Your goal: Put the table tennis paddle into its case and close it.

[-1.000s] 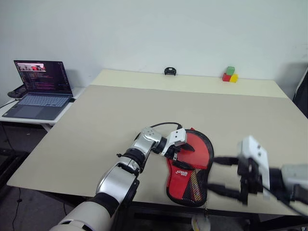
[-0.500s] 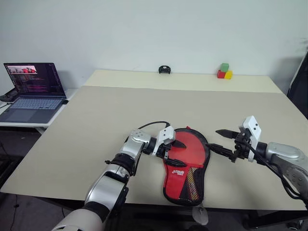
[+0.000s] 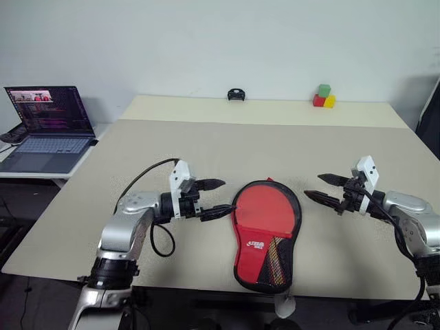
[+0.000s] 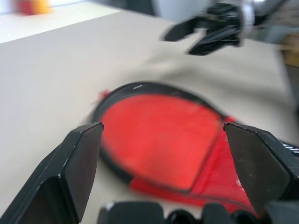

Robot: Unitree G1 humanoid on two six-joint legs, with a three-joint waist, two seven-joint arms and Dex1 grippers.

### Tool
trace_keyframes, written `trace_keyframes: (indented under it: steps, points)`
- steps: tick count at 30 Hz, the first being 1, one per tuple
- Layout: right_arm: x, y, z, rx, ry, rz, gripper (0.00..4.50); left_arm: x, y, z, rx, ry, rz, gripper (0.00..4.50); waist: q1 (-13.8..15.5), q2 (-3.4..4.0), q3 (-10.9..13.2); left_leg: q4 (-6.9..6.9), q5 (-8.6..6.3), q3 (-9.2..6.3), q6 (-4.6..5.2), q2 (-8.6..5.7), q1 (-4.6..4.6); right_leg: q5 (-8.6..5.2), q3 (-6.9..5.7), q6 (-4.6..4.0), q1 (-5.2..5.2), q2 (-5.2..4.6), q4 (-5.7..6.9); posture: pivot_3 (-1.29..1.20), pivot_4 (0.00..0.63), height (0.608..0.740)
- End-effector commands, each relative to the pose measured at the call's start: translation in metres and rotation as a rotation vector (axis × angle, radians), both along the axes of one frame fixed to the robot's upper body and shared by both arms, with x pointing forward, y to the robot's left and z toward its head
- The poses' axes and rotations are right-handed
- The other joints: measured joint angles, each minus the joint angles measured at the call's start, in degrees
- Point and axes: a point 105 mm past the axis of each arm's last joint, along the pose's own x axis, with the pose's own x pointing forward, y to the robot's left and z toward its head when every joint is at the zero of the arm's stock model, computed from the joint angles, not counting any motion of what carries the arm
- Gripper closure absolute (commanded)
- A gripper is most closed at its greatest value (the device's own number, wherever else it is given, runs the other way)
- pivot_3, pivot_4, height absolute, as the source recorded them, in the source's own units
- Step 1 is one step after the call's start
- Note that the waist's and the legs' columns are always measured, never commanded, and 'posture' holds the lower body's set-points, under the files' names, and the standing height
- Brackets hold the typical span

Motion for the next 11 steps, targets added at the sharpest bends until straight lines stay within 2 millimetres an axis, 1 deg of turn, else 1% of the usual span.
trace_keyframes:
  steps: [1,2,4,8,11]
  points:
    - [0.011,-0.020,0.021,-0.034,-0.092,-0.043,0.03,0.003,0.016,0.011,0.044,-0.097,0.124,0.00,0.0,0.03,0.0,0.00,0.00,0.01,-0.01,0.00,0.01,0.00,0.01,0.00,0.00,0.00,0.01,0.00,0.150,0.740]
    - [0.014,-0.025,0.023,-0.043,-0.107,-0.068,0.03,0.005,0.023,0.004,0.081,-0.097,0.151,0.00,0.0,0.03,0.0,0.00,0.01,0.02,-0.02,-0.01,0.01,0.01,0.02,-0.01,0.00,0.00,0.01,0.00,0.150,0.740]
    - [0.015,-0.030,0.024,-0.041,-0.115,-0.085,0.03,0.008,0.028,-0.001,0.105,-0.095,0.167,0.00,0.0,0.04,0.0,-0.03,0.02,0.04,-0.04,-0.01,0.05,0.00,0.03,-0.01,0.01,0.00,0.01,0.00,0.150,0.740]
    - [0.012,-0.031,0.011,-0.059,-0.076,-0.076,0.03,0.010,0.028,-0.005,0.093,-0.088,0.186,0.00,0.1,0.04,0.0,-0.01,0.06,0.05,-0.11,-0.01,0.01,0.00,0.02,-0.02,0.00,-0.01,-0.01,0.00,0.150,0.740]
    - [0.017,-0.038,0.008,-0.083,-0.054,-0.092,0.03,0.016,0.024,-0.003,0.052,-0.094,0.215,0.00,0.1,0.04,0.0,-0.01,0.09,0.08,-0.15,-0.01,0.01,0.00,0.04,-0.02,0.00,-0.03,-0.02,0.00,0.150,0.740]
